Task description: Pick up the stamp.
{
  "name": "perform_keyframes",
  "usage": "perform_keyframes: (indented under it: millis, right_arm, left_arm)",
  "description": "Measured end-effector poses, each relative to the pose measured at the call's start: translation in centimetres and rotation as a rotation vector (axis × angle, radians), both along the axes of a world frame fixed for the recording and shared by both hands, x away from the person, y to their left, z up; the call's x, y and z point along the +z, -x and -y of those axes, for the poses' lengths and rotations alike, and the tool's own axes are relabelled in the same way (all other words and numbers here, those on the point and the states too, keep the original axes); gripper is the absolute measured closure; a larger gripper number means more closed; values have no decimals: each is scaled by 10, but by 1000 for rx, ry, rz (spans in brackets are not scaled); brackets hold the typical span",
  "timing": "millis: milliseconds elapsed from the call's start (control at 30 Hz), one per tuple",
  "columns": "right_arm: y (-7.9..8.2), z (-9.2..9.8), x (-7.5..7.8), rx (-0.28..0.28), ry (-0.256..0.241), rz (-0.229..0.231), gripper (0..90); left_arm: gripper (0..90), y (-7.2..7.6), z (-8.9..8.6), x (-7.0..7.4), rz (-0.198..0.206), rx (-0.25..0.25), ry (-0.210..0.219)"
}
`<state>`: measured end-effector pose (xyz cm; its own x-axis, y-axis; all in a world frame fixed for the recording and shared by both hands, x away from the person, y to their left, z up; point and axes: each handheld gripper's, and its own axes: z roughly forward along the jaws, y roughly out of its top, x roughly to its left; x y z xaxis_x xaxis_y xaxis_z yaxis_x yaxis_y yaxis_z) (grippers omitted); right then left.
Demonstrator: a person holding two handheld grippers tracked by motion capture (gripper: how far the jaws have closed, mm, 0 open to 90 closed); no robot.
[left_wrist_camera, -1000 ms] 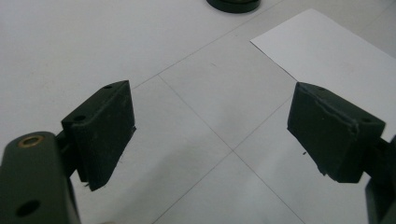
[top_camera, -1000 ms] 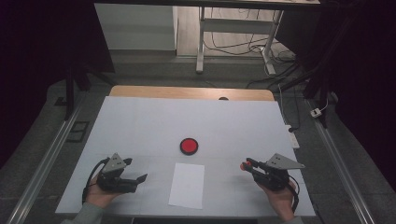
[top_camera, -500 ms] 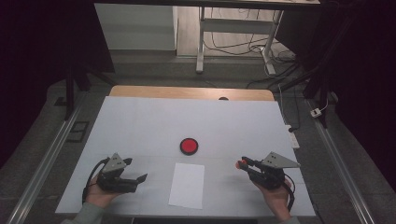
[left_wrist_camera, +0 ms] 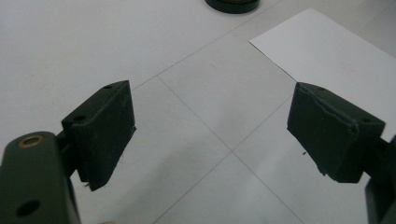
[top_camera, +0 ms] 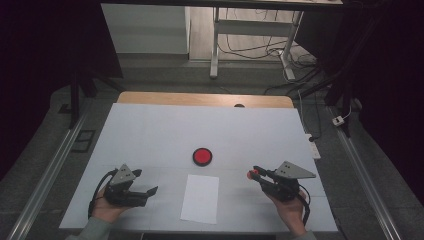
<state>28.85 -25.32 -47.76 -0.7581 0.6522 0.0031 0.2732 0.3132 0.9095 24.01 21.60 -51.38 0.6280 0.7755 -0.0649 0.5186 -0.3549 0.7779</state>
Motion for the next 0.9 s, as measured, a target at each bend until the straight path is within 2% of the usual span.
perform_keyframes:
  millis: [333,533,900]
  right_arm:
    - [-2,-13,-1,30,6,-1,718]
    - [-2,-19,0,31,-7,7,718]
    - [-8,-37,0,71,-24,0,718]
  left_arm:
    - [149,0,0,0,1,0,0]
    - [150,0,1,0,1,-1,0]
    - [150,1,0,0,7,-1,8]
